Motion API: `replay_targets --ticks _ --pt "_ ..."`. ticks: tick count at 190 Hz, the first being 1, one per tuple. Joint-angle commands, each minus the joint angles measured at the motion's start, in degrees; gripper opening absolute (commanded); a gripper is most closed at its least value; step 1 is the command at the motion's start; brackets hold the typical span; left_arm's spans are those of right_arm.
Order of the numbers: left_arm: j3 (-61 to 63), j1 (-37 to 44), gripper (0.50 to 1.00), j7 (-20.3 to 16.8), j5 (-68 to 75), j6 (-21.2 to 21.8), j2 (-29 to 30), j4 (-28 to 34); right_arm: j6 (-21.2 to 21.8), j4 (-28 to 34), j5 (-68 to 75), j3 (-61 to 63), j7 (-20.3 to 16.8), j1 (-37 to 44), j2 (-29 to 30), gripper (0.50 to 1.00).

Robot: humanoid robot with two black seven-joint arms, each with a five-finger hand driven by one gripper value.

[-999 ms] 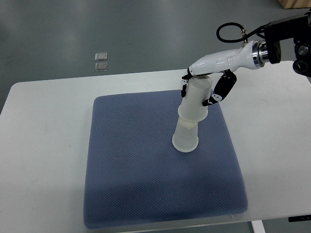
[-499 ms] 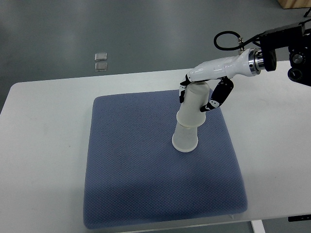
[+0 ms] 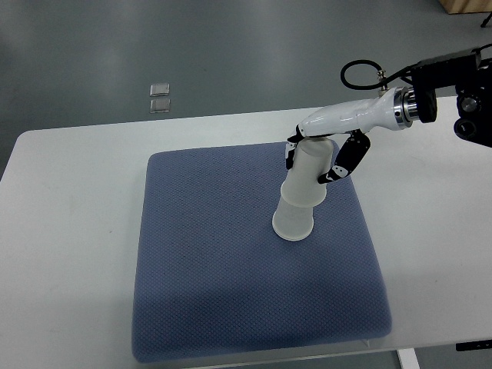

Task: Stack paper cups
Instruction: 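Lower the held cup down onto the upside-down cup on the pad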

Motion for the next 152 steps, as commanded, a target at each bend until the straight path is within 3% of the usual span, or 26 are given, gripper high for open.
replay_targets --ticks 1,55,92,152 --pt "-0.1 0.0 1.0 0.0 0.0 0.0 0.0 0.0 -0.2 0.0 0.1 0.0 0.1 -0.2 0.1 0.729" --pt "0.0 0.0 1.0 -0.1 0.0 0.0 0.0 0.0 -0.3 0.0 0.1 0.0 0.2 -1.1 0.6 0.758" --pt "-0.1 0.0 1.0 -0.1 0.0 0.0 0.0 0.0 -1.6 -0.1 0.2 0.0 0.3 -1.3 0.6 0.897" --pt "0.0 0.0 1.0 -0.1 -0.1 0.0 0.0 0.0 -1.5 -0.1 0.2 0.0 0.3 -1.3 0.7 0.901"
